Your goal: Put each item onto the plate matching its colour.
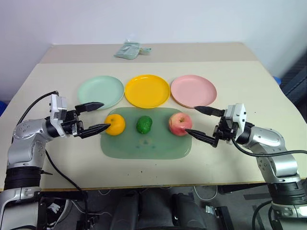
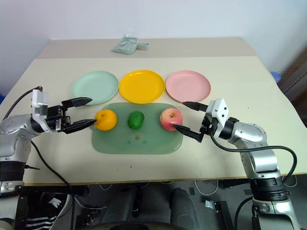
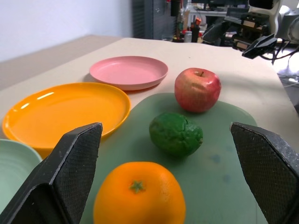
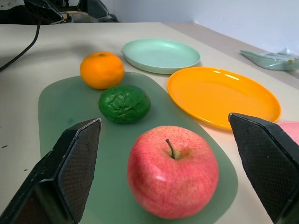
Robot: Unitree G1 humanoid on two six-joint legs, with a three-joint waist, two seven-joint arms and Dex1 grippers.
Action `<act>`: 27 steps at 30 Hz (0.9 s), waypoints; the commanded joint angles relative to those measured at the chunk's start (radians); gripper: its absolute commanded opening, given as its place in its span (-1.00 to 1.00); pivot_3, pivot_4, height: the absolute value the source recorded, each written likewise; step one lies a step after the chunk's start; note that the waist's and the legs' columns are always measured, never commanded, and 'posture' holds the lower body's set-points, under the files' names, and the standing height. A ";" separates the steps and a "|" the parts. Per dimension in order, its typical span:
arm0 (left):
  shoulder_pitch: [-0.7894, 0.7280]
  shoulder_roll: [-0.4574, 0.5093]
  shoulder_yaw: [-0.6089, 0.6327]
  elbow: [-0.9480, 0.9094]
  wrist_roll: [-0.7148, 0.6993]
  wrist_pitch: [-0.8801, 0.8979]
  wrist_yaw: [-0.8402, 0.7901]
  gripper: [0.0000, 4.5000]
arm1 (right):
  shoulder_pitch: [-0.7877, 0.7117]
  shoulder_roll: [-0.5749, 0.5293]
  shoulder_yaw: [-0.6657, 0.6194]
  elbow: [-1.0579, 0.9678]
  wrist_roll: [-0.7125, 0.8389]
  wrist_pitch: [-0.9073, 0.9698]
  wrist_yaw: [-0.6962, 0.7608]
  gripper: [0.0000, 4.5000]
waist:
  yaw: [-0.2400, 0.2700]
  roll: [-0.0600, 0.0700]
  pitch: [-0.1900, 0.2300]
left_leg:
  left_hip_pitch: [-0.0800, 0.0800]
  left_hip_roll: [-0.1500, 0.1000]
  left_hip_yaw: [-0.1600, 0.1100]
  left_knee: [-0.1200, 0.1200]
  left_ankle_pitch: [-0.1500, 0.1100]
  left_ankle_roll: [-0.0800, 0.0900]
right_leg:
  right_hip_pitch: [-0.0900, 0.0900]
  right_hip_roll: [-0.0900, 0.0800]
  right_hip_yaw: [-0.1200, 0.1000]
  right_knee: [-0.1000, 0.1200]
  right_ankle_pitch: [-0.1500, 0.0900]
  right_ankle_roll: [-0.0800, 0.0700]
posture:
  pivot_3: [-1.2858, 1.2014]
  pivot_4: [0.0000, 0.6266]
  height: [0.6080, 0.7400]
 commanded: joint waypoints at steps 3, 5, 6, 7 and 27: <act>-0.063 -0.021 -0.014 0.056 0.017 -0.037 -0.027 1.00 | 0.020 -0.016 -0.037 -0.044 0.001 -0.025 -0.008 0.98 | 0.003 0.000 0.000 | 0.000 0.000 0.000 0.000 0.000 0.000 | 0.000 0.000 0.000 0.000 0.000 0.000 | 0.03 -0.52 1.00; -0.074 -0.029 -0.016 0.065 0.020 -0.041 -0.030 1.00 | 0.026 -0.020 -0.043 -0.058 0.006 -0.018 -0.014 0.98 | 0.002 0.000 0.000 | 0.000 0.000 0.000 0.000 0.000 0.000 | 0.000 0.001 0.000 0.000 0.000 0.000 | 0.03 -0.52 1.00; -0.080 -0.031 -0.017 0.064 0.020 -0.040 -0.028 1.00 | 0.030 -0.023 -0.050 -0.064 0.012 -0.015 -0.015 0.98 | 0.002 0.000 0.000 | 0.000 0.000 0.000 0.000 0.000 0.000 | 0.000 0.001 0.000 0.000 0.000 0.000 | 0.03 -0.52 1.00; -0.084 -0.032 -0.017 0.063 0.022 -0.041 -0.029 1.00 | 0.032 -0.027 -0.055 -0.066 0.016 -0.013 -0.015 0.98 | 0.002 0.000 0.000 | 0.000 0.000 0.000 0.000 0.000 0.000 | 0.000 0.001 0.000 0.000 0.000 0.000 | 0.03 -0.52 1.00; -0.035 -0.017 0.033 -0.059 0.015 0.001 0.119 1.00 | -0.067 0.002 -0.020 0.004 -0.011 -0.010 -0.036 0.98 | -0.020 0.007 0.004 | 0.000 -0.043 -0.068 -0.009 0.009 -0.002 | 0.008 -0.018 -0.029 0.011 -0.011 0.011 | 0.03 -0.52 1.00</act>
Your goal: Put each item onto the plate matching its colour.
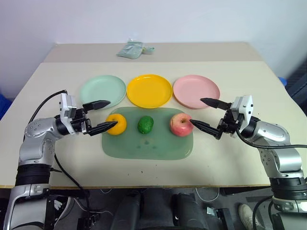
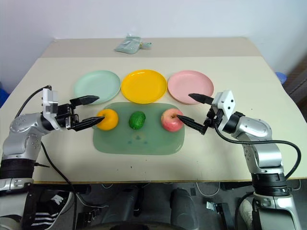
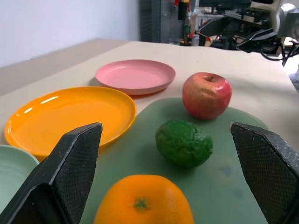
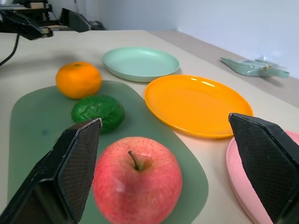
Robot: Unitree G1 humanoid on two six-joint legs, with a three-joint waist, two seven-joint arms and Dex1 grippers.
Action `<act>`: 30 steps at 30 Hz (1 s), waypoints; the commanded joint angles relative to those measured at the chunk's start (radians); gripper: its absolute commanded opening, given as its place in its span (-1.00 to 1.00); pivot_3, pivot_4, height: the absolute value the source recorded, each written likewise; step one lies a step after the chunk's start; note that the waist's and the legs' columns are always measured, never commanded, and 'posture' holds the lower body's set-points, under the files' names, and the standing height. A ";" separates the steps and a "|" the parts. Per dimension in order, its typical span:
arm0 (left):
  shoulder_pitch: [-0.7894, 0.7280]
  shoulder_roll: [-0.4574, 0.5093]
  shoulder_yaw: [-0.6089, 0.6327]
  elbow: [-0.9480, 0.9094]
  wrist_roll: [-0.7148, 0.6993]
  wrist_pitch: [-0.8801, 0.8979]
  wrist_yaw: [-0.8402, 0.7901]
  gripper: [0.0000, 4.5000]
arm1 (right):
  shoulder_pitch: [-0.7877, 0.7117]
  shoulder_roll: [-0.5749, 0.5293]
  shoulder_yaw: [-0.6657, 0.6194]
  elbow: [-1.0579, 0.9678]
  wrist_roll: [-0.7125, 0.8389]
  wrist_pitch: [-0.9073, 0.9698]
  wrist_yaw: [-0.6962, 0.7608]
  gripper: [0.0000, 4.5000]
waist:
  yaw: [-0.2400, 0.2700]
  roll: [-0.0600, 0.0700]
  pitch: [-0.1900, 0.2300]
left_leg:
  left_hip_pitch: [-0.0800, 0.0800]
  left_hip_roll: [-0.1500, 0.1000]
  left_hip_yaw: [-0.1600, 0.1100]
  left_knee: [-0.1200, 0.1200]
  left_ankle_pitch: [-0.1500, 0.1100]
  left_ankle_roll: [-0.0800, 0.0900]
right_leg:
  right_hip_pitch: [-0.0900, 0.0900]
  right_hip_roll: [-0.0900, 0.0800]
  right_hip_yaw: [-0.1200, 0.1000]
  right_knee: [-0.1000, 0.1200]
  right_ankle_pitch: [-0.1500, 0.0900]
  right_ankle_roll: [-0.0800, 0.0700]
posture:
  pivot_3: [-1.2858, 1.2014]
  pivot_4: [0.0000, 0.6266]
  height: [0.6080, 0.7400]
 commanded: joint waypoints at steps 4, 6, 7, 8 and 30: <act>-0.011 0.038 0.037 -0.065 0.002 0.093 0.110 1.00 | -0.033 0.016 0.014 -0.012 -0.027 -0.053 0.002 0.98 | -0.001 0.000 0.000 | 0.001 0.000 0.007 -0.001 0.000 0.000 | -0.002 -0.001 0.006 0.000 0.000 0.000 | 0.03 -0.52 1.00; -0.011 0.045 0.038 -0.063 -0.001 0.110 0.117 1.00 | -0.040 0.014 0.018 -0.014 -0.024 -0.053 0.011 0.98 | -0.002 0.000 0.000 | 0.001 0.000 0.010 -0.001 0.000 0.000 | -0.003 -0.001 0.008 0.000 0.000 0.000 | 0.03 -0.52 1.00; -0.009 0.050 0.040 -0.066 -0.002 0.118 0.118 1.00 | -0.046 0.012 0.019 -0.015 -0.020 -0.046 0.014 0.98 | -0.001 0.000 0.000 | 0.001 0.000 0.011 -0.001 0.000 0.000 | -0.004 -0.001 0.009 0.000 0.000 0.000 | 0.03 -0.52 1.00; -0.002 0.062 0.038 -0.071 -0.003 0.133 0.110 1.00 | -0.049 0.007 0.021 -0.020 -0.016 -0.041 0.023 0.98 | -0.001 0.000 0.000 | 0.001 0.000 0.011 -0.001 0.000 0.000 | -0.004 -0.001 0.009 0.000 0.000 0.000 | 0.03 -0.52 1.00; -0.093 0.090 -0.155 0.080 0.188 -0.001 -0.037 1.00 | 0.001 -0.009 0.016 -0.099 0.003 0.021 0.059 0.98 | 0.000 0.000 0.000 | 0.000 0.001 0.015 -0.003 0.000 0.000 | -0.007 0.000 0.012 -0.001 0.000 -0.002 | 0.03 -0.52 1.00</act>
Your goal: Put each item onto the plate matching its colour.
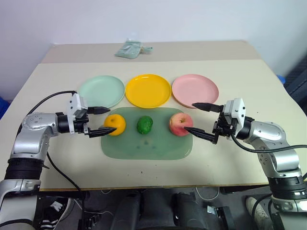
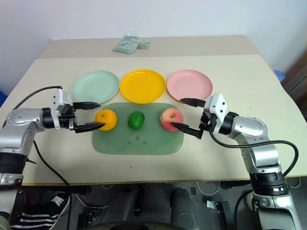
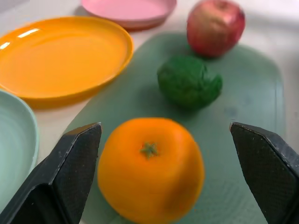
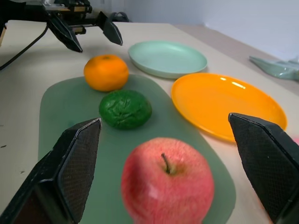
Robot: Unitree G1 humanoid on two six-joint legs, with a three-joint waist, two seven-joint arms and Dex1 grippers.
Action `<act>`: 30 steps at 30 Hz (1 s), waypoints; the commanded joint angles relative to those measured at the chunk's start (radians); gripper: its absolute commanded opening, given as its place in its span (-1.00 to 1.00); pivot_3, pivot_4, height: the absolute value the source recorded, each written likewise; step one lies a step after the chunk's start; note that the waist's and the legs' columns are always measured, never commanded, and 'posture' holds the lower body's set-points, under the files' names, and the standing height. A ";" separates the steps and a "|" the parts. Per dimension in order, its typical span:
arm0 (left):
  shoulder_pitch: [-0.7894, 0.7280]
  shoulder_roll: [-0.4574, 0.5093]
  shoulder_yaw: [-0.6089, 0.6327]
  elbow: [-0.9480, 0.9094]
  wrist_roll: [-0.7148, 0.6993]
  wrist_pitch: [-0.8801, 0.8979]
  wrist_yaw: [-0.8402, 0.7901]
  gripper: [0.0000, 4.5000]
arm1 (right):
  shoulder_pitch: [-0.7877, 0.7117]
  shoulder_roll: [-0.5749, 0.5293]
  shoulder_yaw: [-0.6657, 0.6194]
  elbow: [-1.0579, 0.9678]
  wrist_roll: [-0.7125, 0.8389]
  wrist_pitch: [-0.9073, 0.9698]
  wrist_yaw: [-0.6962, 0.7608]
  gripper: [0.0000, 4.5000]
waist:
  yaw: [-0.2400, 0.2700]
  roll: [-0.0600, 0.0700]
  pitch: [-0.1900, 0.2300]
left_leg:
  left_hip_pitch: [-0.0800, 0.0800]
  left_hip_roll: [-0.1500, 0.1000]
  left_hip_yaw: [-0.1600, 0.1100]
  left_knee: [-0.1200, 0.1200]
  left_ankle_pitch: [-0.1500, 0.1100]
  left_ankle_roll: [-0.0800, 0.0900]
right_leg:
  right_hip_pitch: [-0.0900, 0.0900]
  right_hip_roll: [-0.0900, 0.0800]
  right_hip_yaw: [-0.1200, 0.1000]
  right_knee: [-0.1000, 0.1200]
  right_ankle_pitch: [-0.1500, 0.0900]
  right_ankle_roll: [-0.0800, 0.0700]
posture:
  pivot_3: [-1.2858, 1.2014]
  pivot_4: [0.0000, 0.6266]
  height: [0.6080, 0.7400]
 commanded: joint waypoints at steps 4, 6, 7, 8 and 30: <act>-0.042 -0.008 -0.010 0.086 0.051 -0.111 -0.019 1.00 | 0.010 -0.004 -0.023 -0.054 0.020 -0.008 -0.011 0.98 | -0.003 0.000 0.000 | 0.000 0.000 0.000 0.000 0.000 0.000 | 0.000 0.000 0.000 0.000 0.001 0.001 | 0.03 -0.52 1.00; -0.050 -0.017 -0.019 0.104 0.058 -0.113 -0.018 1.00 | 0.011 -0.005 -0.022 -0.057 0.020 -0.007 -0.013 0.98 | -0.001 0.000 0.000 | 0.000 0.000 0.000 0.000 0.000 0.000 | 0.000 0.000 0.000 0.000 0.001 0.002 | 0.03 -0.52 1.00; -0.050 -0.021 -0.024 0.110 0.063 -0.112 -0.020 1.00 | 0.012 -0.006 -0.022 -0.057 0.019 -0.008 -0.014 0.98 | -0.001 0.000 0.000 | 0.000 0.000 0.000 0.000 0.000 0.000 | 0.000 0.000 0.000 0.000 0.001 0.002 | 0.03 -0.52 1.00; -0.048 -0.024 -0.028 0.108 0.066 -0.110 -0.022 1.00 | 0.012 -0.006 -0.021 -0.058 0.018 -0.008 -0.014 0.98 | -0.001 0.000 0.000 | 0.000 0.000 0.000 0.000 0.000 0.000 | 0.000 0.000 0.000 0.000 0.001 0.002 | 0.03 -0.52 1.00; -0.042 -0.059 -0.048 0.056 0.087 -0.080 0.025 0.51 | 0.076 -0.044 -0.010 -0.159 0.082 0.047 0.054 1.00 | -0.001 0.000 0.000 | 0.000 0.000 0.000 0.000 0.000 0.000 | 0.000 0.001 0.000 0.000 0.002 0.002 | 0.03 -0.52 1.00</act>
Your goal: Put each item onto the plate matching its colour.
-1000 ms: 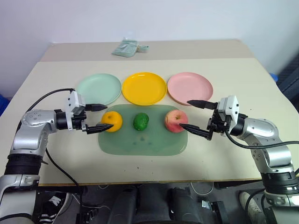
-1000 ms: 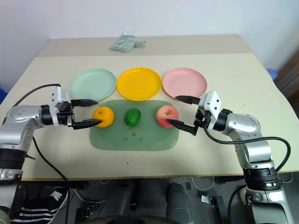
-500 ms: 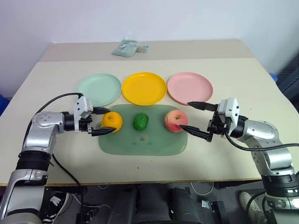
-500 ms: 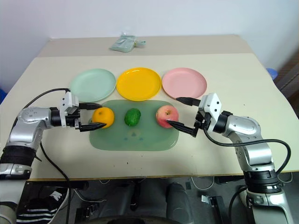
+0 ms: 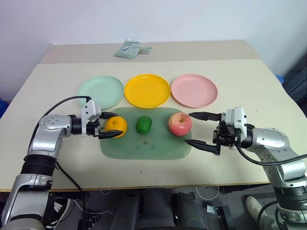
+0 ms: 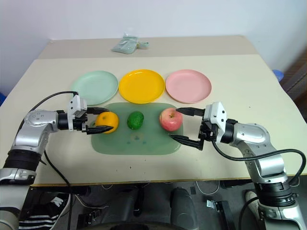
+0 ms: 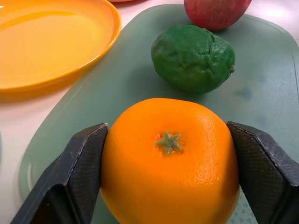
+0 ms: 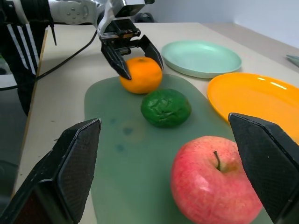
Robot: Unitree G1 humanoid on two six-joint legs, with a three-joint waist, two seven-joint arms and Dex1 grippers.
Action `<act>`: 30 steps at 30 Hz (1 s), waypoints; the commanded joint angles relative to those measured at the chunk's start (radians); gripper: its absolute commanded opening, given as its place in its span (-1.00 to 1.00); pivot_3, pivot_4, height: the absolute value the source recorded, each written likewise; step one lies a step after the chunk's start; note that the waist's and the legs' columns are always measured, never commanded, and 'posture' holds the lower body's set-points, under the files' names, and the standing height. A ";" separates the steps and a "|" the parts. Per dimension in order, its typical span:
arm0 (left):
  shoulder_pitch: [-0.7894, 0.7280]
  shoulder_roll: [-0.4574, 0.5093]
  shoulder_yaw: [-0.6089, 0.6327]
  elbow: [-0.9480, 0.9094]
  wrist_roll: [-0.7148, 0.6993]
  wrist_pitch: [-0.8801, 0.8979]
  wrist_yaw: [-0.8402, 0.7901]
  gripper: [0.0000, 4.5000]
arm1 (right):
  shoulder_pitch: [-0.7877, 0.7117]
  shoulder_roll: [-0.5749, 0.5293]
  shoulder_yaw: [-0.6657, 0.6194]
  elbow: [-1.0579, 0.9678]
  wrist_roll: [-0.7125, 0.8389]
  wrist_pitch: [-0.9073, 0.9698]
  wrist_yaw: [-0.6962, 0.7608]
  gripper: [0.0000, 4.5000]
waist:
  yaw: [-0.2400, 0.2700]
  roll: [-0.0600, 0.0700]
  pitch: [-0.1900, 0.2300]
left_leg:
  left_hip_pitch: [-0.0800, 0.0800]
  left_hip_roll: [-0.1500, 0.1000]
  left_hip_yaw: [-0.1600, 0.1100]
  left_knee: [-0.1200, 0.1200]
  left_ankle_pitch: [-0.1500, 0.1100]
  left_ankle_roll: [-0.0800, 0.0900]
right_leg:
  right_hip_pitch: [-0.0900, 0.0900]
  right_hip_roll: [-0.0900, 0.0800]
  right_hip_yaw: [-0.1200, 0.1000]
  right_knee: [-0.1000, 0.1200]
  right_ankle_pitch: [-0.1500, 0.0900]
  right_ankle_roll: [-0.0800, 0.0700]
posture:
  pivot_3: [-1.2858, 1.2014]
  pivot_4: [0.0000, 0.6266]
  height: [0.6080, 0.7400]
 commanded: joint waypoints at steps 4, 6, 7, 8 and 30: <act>-0.006 0.001 0.023 -0.029 -0.024 0.003 -0.008 0.51 | -0.005 0.000 -0.010 -0.032 0.011 -0.021 -0.002 1.00 | 0.000 0.000 0.000 | 0.000 0.000 0.000 0.000 0.000 0.000 | 0.000 0.000 0.000 0.000 0.000 0.000 | 0.03 -0.52 1.00; -0.013 0.000 0.035 -0.034 -0.039 0.022 -0.002 0.51 | -0.008 0.005 -0.014 -0.028 0.014 -0.026 -0.006 1.00 | 0.000 0.000 0.000 | 0.000 0.000 0.000 0.000 0.000 0.000 | 0.000 0.000 0.000 0.000 0.000 0.000 | 0.03 -0.52 1.00; -0.017 0.000 0.043 -0.037 -0.050 0.034 0.001 0.51 | -0.012 0.010 -0.018 -0.026 0.023 -0.022 -0.010 1.00 | 0.000 0.000 0.000 | 0.000 0.000 0.000 0.000 0.000 0.000 | 0.000 0.000 0.000 0.000 0.000 0.000 | 0.03 -0.52 1.00; -0.022 0.001 0.051 -0.038 -0.060 0.045 0.003 0.51 | -0.016 0.014 -0.021 -0.025 0.031 -0.019 -0.014 1.00 | 0.000 0.000 0.000 | 0.000 0.000 0.000 0.000 0.000 0.000 | 0.000 0.000 0.000 0.000 0.000 0.000 | 0.03 -0.52 1.00; -0.442 -0.297 0.058 0.470 0.105 -0.254 0.403 0.51 | -0.201 0.123 -0.037 0.239 -0.155 -0.170 -0.268 1.00 | 0.003 -0.002 0.001 | 0.000 -0.003 0.000 0.011 0.000 0.000 | 0.005 0.002 0.000 0.002 0.005 0.007 | 0.03 -0.52 1.00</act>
